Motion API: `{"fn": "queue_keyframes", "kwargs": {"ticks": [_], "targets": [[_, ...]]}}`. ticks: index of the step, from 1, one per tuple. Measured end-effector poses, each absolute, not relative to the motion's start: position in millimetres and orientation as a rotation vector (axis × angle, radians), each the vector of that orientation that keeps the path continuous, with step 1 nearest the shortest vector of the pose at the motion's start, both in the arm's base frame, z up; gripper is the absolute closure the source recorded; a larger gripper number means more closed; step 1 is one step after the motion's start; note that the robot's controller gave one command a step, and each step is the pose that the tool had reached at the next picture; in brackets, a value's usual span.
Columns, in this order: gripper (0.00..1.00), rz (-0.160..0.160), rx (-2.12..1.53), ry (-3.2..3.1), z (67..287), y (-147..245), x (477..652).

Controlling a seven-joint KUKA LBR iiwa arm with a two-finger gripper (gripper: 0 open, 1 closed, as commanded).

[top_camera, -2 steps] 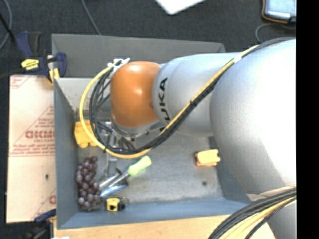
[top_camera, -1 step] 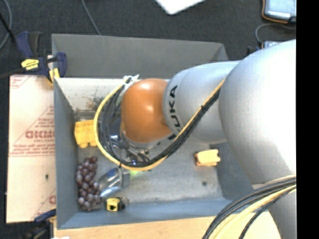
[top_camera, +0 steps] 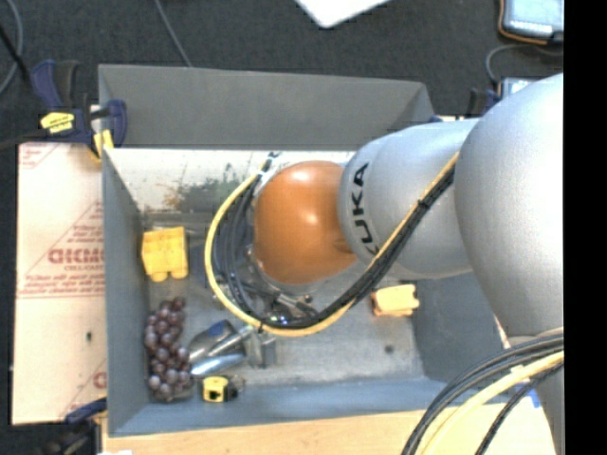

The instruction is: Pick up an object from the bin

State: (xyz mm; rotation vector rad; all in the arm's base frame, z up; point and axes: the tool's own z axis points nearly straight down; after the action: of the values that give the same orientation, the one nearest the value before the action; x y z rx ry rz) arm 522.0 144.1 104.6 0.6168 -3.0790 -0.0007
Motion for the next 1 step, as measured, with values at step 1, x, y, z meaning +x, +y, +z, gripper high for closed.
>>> {"fn": "queue_keyframes", "kwargs": {"ticks": [1], "targets": [[0.0,-0.002,0.671,-3.077,123.9,143.5,520.7]]}}
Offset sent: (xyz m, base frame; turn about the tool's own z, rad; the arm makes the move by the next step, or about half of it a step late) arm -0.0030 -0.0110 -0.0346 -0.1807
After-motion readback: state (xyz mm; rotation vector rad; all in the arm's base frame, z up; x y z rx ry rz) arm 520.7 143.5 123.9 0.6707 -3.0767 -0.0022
